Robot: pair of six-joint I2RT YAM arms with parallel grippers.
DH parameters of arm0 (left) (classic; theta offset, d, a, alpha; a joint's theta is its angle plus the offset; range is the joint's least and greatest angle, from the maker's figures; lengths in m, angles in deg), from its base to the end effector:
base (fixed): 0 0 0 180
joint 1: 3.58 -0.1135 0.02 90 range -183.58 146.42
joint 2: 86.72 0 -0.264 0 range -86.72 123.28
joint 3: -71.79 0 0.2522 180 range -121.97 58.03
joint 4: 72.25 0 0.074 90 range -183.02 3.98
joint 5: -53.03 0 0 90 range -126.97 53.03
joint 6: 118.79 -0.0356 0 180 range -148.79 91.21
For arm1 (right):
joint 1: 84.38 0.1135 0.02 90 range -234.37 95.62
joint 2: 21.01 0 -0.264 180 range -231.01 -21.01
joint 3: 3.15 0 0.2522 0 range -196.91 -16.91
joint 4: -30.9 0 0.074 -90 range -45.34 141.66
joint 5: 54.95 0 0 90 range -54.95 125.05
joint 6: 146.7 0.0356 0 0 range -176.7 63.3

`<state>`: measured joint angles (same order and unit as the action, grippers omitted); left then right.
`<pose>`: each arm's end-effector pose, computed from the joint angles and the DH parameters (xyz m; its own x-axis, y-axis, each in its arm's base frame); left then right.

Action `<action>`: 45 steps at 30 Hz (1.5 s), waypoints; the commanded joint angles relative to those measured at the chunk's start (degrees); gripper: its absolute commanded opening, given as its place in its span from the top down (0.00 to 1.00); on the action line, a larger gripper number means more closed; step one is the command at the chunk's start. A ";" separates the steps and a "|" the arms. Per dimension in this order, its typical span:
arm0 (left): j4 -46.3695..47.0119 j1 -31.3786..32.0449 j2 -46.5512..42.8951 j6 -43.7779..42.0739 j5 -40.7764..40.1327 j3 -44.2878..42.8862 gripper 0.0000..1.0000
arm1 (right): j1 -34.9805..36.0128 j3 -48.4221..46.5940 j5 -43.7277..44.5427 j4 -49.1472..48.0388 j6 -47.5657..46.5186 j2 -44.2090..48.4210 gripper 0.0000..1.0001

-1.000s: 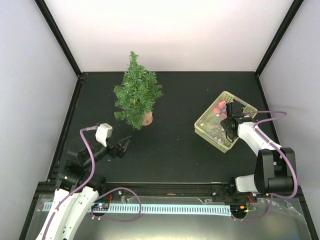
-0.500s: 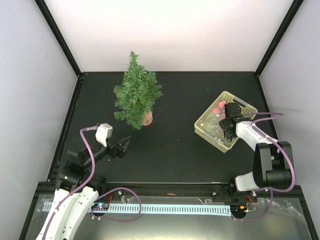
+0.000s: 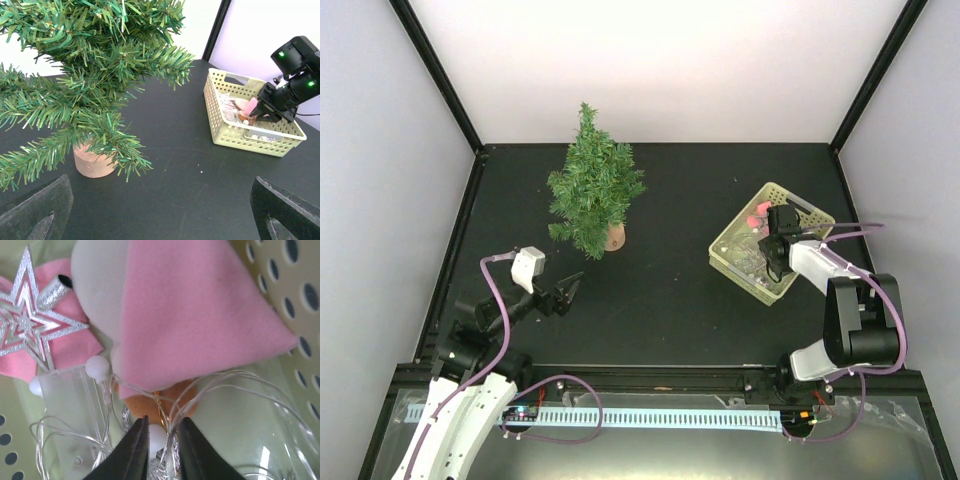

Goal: Decorate the small christmas tree
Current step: Pick up the decoration item from the storage box.

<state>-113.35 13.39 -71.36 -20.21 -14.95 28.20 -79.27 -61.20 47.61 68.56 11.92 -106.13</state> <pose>0.0840 -0.0396 0.2789 -0.3032 -0.0521 -0.9515 0.5815 0.7810 -0.2280 0.2682 0.0162 0.1634 -0.3232 0.8836 -0.3387 0.8407 0.4324 0.3258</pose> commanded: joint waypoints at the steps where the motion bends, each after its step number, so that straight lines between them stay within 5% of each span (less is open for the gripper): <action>1: 1.17 0.25 -0.15 -0.67 -0.92 -0.15 0.01 | -0.18 0.87 7.02 -1.51 -2.44 2.18 0.88; 4: 1.14 0.23 -0.11 -0.67 -1.09 -0.23 0.01 | -0.20 1.83 9.77 -2.45 -5.60 5.42 0.99; 11: -0.10 0.25 0.72 0.22 -5.94 -1.37 0.01 | -0.01 -0.77 5.14 -4.50 -23.39 18.79 0.99; 16: -1.43 0.19 1.61 0.39 -10.36 -3.05 0.01 | 0.86 -8.78 -2.67 -1.96 -35.46 27.23 0.99; 23: -1.46 0.25 4.66 -0.49 -3.54 -6.13 0.02 | 1.48 -26.28 -9.72 8.14 -41.85 29.94 0.99; 36: 4.36 0.34 11.03 0.59 12.22 -15.31 0.17 | 4.43 -67.17 -34.04 10.66 -42.35 20.35 0.99; 42: 9.50 0.92 13.73 3.26 19.46 -17.82 0.21 | 5.70 -85.56 -41.25 4.08 -36.94 13.07 0.99; 45: 11.50 1.36 14.40 3.35 22.45 -18.59 0.22 | 5.74 -86.79 -46.72 -5.31 -28.64 12.23 0.99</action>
<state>-106.97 13.94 -57.92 -18.20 0.77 12.73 -73.83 -145.46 10.19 74.00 -26.40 -92.60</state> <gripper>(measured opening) 0.783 0.013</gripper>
